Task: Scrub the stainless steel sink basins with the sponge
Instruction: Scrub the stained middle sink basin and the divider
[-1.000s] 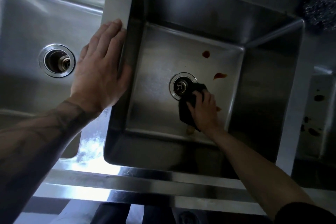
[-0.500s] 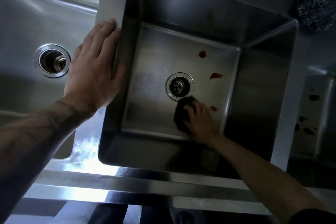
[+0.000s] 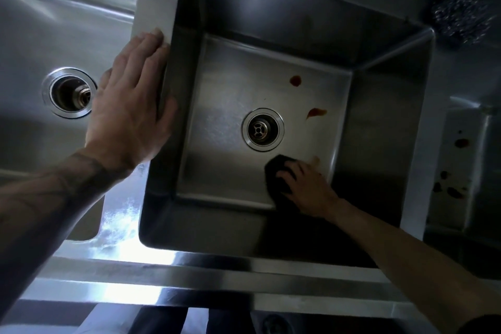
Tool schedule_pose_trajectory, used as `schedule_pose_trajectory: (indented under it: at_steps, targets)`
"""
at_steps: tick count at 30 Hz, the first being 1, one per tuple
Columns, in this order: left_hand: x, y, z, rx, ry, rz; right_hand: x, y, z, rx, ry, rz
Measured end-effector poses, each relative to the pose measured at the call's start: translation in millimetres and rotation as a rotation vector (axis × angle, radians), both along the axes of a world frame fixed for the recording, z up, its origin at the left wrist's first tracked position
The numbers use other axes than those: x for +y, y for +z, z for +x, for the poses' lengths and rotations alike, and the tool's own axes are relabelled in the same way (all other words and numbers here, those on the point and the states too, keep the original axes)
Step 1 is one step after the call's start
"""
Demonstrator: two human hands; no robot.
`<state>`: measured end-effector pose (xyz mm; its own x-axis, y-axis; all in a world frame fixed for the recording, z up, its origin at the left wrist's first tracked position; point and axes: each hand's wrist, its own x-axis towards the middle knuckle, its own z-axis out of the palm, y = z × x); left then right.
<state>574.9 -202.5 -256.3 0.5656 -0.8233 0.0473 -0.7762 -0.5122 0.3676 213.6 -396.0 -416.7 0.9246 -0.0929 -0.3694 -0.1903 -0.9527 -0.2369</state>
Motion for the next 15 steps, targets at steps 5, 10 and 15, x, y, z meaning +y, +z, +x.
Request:
schedule_pose_trajectory:
  at_steps: [5,10,15]
  targets:
    - [0.8,-2.6,-0.3,-0.008,0.007,0.002,-32.8,-4.5,35.3,0.055,-0.574,-0.116]
    - [-0.2,0.0,0.0,0.009,-0.007,-0.003,8.0,8.2,-1.3,0.142,-0.469,-0.089]
    - [0.9,1.9,-1.5,0.008,0.008,-0.003,-14.0,18.8,1.3,0.272,-0.394,-0.051]
